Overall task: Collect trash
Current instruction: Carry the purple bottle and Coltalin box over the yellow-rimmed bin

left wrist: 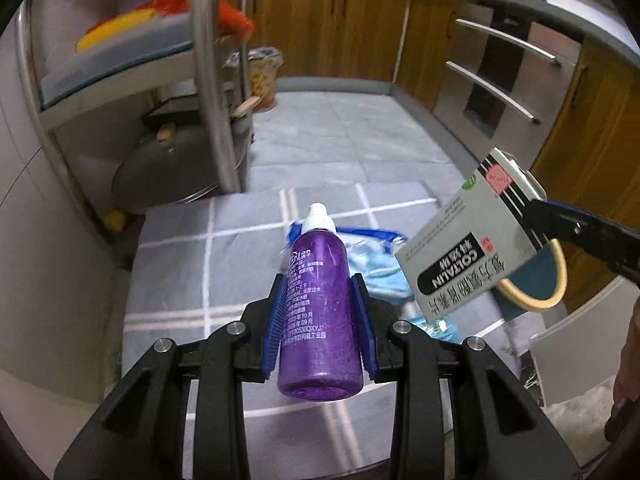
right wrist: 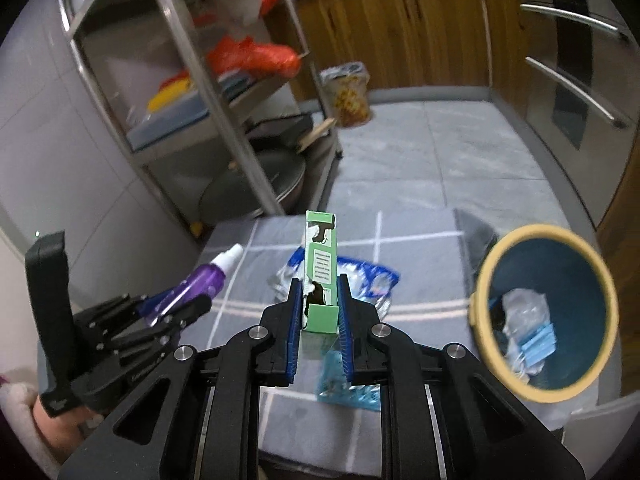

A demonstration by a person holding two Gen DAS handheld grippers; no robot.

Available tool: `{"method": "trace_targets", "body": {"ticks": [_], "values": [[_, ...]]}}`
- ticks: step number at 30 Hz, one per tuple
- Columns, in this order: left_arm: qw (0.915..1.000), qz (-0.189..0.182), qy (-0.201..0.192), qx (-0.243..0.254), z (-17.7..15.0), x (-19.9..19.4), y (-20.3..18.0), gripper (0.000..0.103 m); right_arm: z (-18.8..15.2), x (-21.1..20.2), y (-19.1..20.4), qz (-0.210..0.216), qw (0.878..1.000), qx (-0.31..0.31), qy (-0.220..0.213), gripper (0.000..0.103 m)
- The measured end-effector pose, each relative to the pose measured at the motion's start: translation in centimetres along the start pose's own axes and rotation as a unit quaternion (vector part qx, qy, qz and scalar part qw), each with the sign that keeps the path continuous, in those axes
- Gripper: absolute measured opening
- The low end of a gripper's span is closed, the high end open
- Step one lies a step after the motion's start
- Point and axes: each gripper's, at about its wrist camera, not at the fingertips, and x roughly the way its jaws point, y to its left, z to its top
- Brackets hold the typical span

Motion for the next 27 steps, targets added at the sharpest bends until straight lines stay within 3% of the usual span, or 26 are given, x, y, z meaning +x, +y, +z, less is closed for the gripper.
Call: {"method": "trace_targets", "body": {"ticks": [11,19,23,27], "values": [[0.9971,-0.053,-0.015,0.052,1.6,0.7,-5.5,0.032,2.7,-4.1,-8.9,-0.066,0.995,0.066,-0.041,0.018],[0.989,-0.087,-0.024,0.117,2.4,0.6,-9.4,0.032,3.5,-5.1,-15.3,-0.117,0.984,0.119,-0.057,0.018],[0.9859,-0.102,-0.03,0.129,4.4,0.4,-9.6,0.032,4.1,-5.5,-17.2,-0.145,0.978,0.133,-0.069,0.018],[0.9853,-0.101,-0.037,0.132,7.2,0.6,-9.4,0.032,4.9,-5.7,-18.5,-0.178,0.976,0.105,-0.069,0.018]]}}
